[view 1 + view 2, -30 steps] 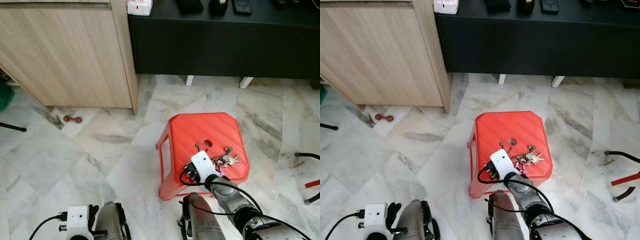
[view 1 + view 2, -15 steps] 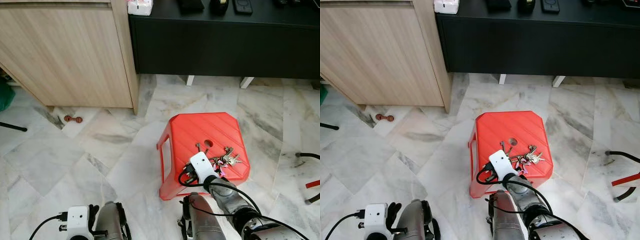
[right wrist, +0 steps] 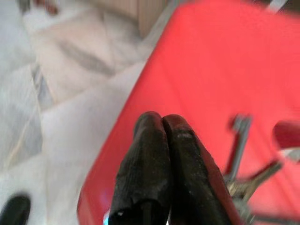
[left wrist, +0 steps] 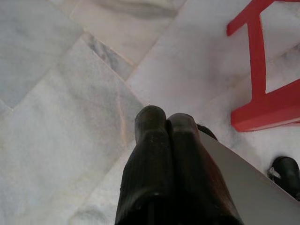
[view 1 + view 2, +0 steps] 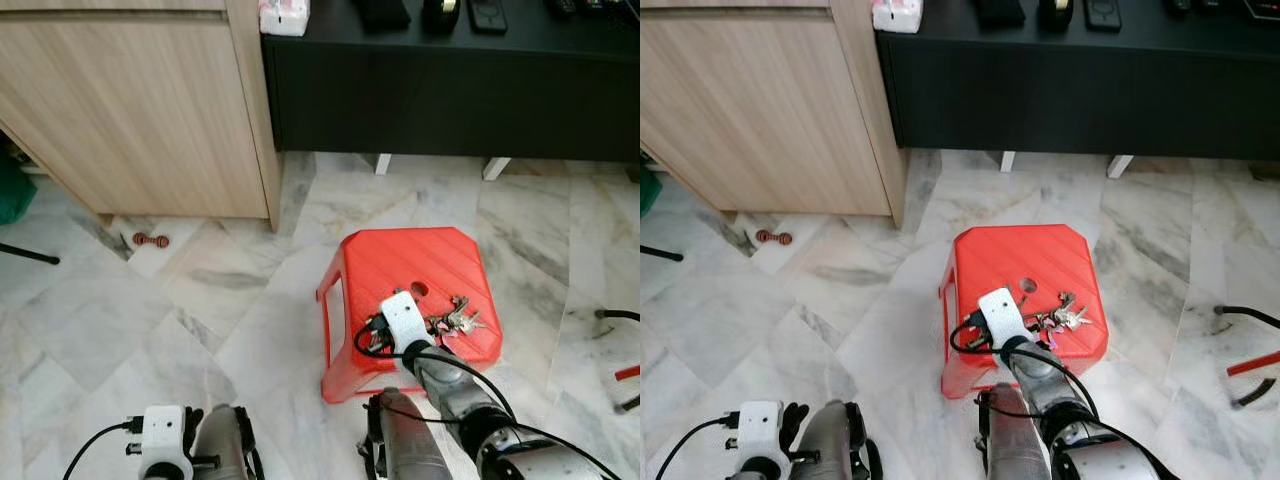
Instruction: Hang keys on a hook
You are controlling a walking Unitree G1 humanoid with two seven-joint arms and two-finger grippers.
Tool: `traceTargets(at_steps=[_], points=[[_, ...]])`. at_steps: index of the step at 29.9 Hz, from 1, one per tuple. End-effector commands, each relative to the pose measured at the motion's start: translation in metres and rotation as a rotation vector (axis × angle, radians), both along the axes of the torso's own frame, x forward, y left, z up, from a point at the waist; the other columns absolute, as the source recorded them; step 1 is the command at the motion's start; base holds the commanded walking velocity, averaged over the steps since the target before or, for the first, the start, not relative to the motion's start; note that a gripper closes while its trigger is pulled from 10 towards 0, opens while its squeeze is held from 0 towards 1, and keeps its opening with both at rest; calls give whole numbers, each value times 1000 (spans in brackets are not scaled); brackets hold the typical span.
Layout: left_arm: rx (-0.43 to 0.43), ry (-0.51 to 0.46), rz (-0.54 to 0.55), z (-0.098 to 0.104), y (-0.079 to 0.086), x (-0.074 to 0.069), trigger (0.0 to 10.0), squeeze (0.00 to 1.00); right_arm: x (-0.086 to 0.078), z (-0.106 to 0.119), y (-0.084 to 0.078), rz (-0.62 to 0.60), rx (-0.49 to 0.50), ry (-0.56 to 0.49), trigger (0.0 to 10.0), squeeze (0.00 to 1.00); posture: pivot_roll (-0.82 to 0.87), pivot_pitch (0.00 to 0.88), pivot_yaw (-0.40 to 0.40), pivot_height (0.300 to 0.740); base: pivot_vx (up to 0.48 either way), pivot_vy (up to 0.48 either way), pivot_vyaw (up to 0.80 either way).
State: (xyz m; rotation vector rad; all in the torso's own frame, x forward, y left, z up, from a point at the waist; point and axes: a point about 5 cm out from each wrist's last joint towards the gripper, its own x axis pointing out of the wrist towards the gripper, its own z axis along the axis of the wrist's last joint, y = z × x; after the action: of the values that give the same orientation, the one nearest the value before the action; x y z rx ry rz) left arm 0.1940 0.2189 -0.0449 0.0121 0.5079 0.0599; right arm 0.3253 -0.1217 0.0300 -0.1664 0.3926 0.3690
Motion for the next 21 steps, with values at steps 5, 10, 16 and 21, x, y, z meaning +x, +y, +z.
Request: traceTargets(at_steps=[5, 10, 16, 21], points=[[-10, 350, -32, -43, -12, -48, 10000, 0, -1, 2, -9, -69, 98, -30, 0, 0, 150, 126, -91, 621, 0, 0, 0], [-5, 366, -25, -43, -12, -42, 10000, 0, -14, -15, -22, -116, 78, 32, 9412, 0, 134, 99, -88, 621, 0, 0, 0], [-4, 385, -25, -46, -11, -50, 10000, 0, -21, -25, -30, -102, 36, 130, 10000, 1000, 142, 129, -93, 621, 0, 0, 0], [-6, 399, -19, -49, -10, -60, 10000, 0, -13, -19, -30, -105, 16, 139, 10000, 1000, 156, 157, -92, 621, 0, 0, 0]])
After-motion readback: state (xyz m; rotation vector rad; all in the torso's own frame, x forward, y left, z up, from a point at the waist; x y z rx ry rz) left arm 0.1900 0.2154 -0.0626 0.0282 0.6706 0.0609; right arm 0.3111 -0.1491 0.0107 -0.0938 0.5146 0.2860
